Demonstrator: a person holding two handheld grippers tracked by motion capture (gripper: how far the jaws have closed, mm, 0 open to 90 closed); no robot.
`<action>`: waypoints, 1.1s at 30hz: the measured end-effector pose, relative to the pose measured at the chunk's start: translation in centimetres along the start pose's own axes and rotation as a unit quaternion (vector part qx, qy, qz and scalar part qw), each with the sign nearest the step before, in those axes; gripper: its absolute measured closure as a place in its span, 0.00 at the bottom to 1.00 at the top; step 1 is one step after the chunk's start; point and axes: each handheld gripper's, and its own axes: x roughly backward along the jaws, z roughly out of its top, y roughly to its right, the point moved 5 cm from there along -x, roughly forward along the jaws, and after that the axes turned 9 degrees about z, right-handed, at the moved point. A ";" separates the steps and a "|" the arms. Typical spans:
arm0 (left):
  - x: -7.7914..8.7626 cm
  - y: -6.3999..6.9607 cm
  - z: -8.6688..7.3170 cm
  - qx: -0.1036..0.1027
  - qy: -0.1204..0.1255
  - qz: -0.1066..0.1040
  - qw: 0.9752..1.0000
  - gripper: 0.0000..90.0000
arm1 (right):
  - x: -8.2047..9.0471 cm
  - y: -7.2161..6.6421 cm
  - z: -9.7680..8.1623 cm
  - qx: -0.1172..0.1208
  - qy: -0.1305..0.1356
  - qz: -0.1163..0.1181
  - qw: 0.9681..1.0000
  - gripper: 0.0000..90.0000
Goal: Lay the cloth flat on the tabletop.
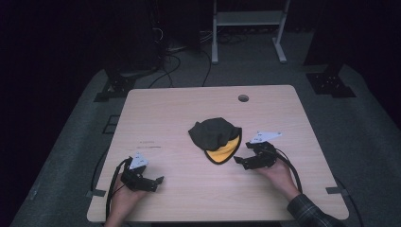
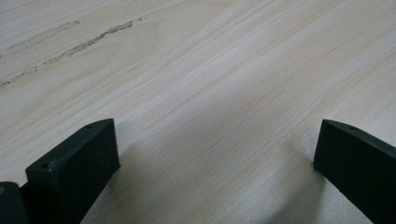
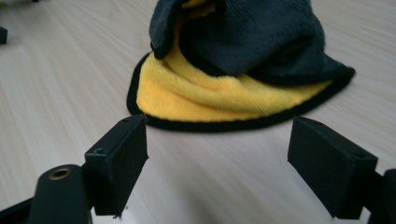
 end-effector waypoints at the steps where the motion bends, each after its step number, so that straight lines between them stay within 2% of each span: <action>1: 0.0 0.0 0.0 0.000 0.001 0.000 1.000 0.00 | -0.4 0.0 0.3 0.002 0.005 0.000 1.000 0.22; 2: 0.0 0.0 0.0 0.000 0.001 0.000 1.000 0.00 | -1.3 0.0 0.7 0.002 0.002 0.009 1.000 0.21; 4: 0.0 0.0 0.0 0.000 0.001 0.000 1.000 0.00 | -1.5 0.0 0.8 0.003 -0.001 0.009 1.000 0.20; 6: 0.0 0.0 0.0 0.000 0.001 0.000 1.000 0.00 | -2.7 0.3 1.5 0.002 0.005 0.005 1.000 0.21; 9: 0.0 0.0 0.0 0.000 0.001 0.000 1.000 0.00 | -3.7 0.5 1.8 0.001 0.011 0.003 1.000 0.22; 11: 0.0 0.0 0.0 0.000 0.001 0.000 1.000 0.00 | -4.0 0.6 1.8 0.002 0.008 0.003 1.000 0.22; 12: 0.0 0.0 0.0 -0.001 0.001 -0.001 1.000 0.00 | -4.9 0.8 2.0 0.004 -0.005 -0.001 1.000 0.21; 15: 0.0 0.0 0.0 -0.001 0.001 -0.001 1.000 0.00 | -5.6 1.2 2.4 0.003 0.002 -0.001 1.000 0.22; 21: 0.0 0.0 0.0 -0.001 0.001 -0.001 1.000 0.00 | -7.4 1.7 2.7 0.022 -0.010 -0.004 1.000 0.24; 24: 0.0 0.0 0.0 -0.001 0.001 -0.002 1.000 0.00 | -8.0 1.6 2.6 0.036 -0.017 -0.011 0.999 0.32; 25: 0.0 0.0 0.0 -0.001 0.001 -0.002 1.000 0.00 | -8.0 1.6 2.6 0.036 -0.017 -0.011 0.999 0.32; 26: 0.0 0.0 0.0 -0.001 0.001 -0.002 1.000 0.00 | -8.1 1.6 2.6 0.052 -0.019 -0.023 0.998 0.45; 27: 0.0 0.0 0.0 -0.001 0.001 -0.002 1.000 0.00 | -8.0 1.6 2.5 0.052 -0.021 -0.024 0.998 0.51; 28: 0.0 0.0 0.0 -0.001 0.001 -0.002 1.000 0.00 | -8.0 1.5 2.4 0.046 -0.023 -0.014 0.999 0.59; 29: 0.0 0.0 0.0 -0.001 0.001 -0.002 1.000 0.00 | -8.0 1.5 2.4 0.040 -0.020 -0.010 0.999 0.64; 30: 0.0 0.0 0.0 -0.001 0.001 -0.002 1.000 0.00 | -8.0 1.5 2.4 0.040 -0.020 -0.010 0.999 0.64; 31: 0.0 0.0 0.0 -0.001 0.001 -0.002 1.000 0.00 | -7.7 1.5 2.3 0.039 -0.024 -0.006 0.999 0.77; 33: 0.0 0.0 0.0 -0.001 0.001 -0.002 1.000 0.00 | -7.6 1.5 2.3 0.038 -0.026 0.000 0.999 0.82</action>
